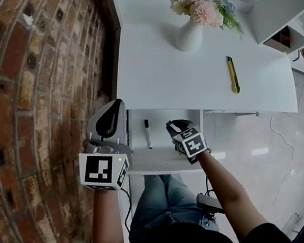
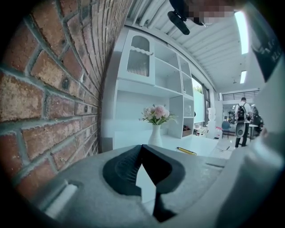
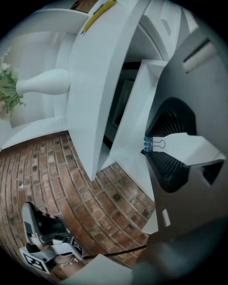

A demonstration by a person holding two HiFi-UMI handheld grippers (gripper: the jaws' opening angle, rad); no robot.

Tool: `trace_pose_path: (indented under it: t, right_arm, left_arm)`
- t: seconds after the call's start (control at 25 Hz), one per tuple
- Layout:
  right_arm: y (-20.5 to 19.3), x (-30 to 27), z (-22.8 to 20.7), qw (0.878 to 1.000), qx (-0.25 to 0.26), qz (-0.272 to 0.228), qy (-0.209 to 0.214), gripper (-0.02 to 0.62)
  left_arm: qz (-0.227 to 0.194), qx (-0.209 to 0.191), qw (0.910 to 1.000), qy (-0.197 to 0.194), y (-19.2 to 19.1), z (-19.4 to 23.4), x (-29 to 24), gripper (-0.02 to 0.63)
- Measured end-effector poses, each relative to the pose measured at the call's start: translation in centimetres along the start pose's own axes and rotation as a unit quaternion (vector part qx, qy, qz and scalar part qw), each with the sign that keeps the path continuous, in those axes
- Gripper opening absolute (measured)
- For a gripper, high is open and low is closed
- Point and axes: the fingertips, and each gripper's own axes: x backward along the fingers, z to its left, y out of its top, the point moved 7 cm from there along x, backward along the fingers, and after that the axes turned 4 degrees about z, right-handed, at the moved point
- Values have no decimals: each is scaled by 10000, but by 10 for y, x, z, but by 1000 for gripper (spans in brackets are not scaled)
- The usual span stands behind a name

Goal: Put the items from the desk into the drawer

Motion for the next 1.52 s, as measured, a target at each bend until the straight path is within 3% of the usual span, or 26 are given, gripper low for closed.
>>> trace_pose_path:
  t: [0.24, 0.44, 0.64, 0.88, 1.12, 1.52]
  right_arm:
    - [-11, -56, -6, 9991, 101, 410, -69, 115]
    - [-15, -92, -12, 9978, -54, 659, -68, 115]
    - [-20, -114, -14, 9965, -77, 815, -163, 115]
    - [-10, -127, -20, 9957, -4, 647, -663, 117]
    - [-7, -113, -23, 9943, -90, 652, -838, 170]
    - [4, -44, -16, 9964, -156, 386, -737, 164]
  left_arm:
    - [75, -171, 9995, -243, -8, -2, -9, -2]
    - [123, -265, 9993, -221, -11, 3, -12, -2]
    - [212, -101, 9996, -181, -23, 6, -8, -2]
    - [262, -3, 9994, -206, -33, 5, -9, -2]
    - [274, -14, 9994, -208, -34, -2, -4, -2]
    - [249, -116, 9996, 31, -13, -5, 9, -2]
